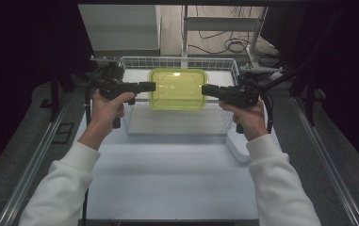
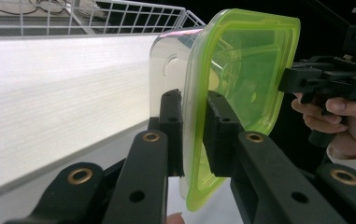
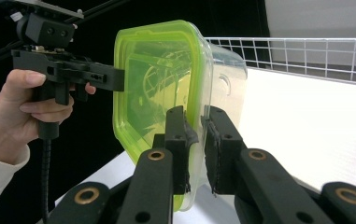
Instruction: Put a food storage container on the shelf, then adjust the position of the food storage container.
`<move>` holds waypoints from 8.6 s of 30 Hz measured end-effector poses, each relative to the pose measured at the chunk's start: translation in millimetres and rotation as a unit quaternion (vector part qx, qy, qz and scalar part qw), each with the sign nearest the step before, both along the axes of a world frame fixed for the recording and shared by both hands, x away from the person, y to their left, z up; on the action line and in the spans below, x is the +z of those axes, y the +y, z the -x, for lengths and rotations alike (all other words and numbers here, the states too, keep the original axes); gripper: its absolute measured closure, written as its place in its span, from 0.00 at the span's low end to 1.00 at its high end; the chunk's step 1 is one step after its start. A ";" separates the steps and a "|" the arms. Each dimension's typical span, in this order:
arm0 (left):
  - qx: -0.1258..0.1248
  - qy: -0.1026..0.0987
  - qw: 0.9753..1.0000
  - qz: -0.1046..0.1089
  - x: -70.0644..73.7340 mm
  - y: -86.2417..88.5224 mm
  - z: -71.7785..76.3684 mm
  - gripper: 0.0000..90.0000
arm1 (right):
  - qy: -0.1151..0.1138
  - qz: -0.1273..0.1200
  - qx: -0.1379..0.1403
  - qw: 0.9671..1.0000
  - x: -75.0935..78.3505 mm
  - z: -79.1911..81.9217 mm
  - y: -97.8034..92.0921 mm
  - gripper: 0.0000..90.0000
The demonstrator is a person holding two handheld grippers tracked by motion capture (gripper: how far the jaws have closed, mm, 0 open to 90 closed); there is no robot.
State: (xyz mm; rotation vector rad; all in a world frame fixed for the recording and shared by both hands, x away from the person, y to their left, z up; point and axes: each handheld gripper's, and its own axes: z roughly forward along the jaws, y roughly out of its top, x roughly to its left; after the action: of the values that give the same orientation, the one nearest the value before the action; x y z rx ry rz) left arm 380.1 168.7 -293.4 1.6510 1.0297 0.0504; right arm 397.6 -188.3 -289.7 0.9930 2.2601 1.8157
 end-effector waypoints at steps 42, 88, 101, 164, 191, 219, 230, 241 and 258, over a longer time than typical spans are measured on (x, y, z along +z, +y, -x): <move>0.010 0.064 0.998 -0.004 -14.6 0.0 -86.2 0.88 | 0.074 0.016 -0.042 0.996 -12.0 -82.4 8.9 0.88; 0.039 0.153 0.985 0.066 -52.5 -0.4 -139.1 0.51 | 0.210 -0.047 -0.133 0.967 -39.4 -124.2 16.7 0.62; 0.043 0.079 0.995 0.042 -32.5 9.2 -117.8 0.34 | 0.154 -0.021 -0.184 0.971 -19.9 -102.1 17.1 0.45; 0.021 0.065 0.991 -0.118 -164.1 46.9 98.2 0.33 | 0.099 0.205 -0.015 0.974 -157.8 79.5 -33.2 0.33; -0.020 0.085 0.987 -0.134 -176.0 24.5 92.5 0.30 | 0.105 0.200 -0.106 0.968 -128.2 43.9 -91.7 0.40; -0.027 0.100 0.985 -0.140 -183.1 24.2 88.4 0.30 | 0.193 0.276 -0.193 0.922 -135.3 -62.4 -155.5 0.99; -0.023 0.100 0.985 -0.140 -184.6 26.5 90.1 0.30 | 0.201 0.315 -0.190 0.908 -149.9 -72.5 -161.2 0.99; -0.027 0.102 0.985 -0.139 -185.6 24.1 90.9 0.31 | 0.188 0.341 -0.147 0.909 -154.5 -65.9 -144.0 0.99; -0.032 0.103 0.984 -0.139 -185.8 21.8 92.2 0.31 | 0.160 0.343 -0.089 0.921 -154.3 -29.9 -82.5 0.99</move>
State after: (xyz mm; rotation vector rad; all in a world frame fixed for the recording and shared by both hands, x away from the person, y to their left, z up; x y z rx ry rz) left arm 287.9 190.5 -479.2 1.9734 1.1636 -0.0214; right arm 427.5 -270.8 -444.0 1.3309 2.5678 0.7086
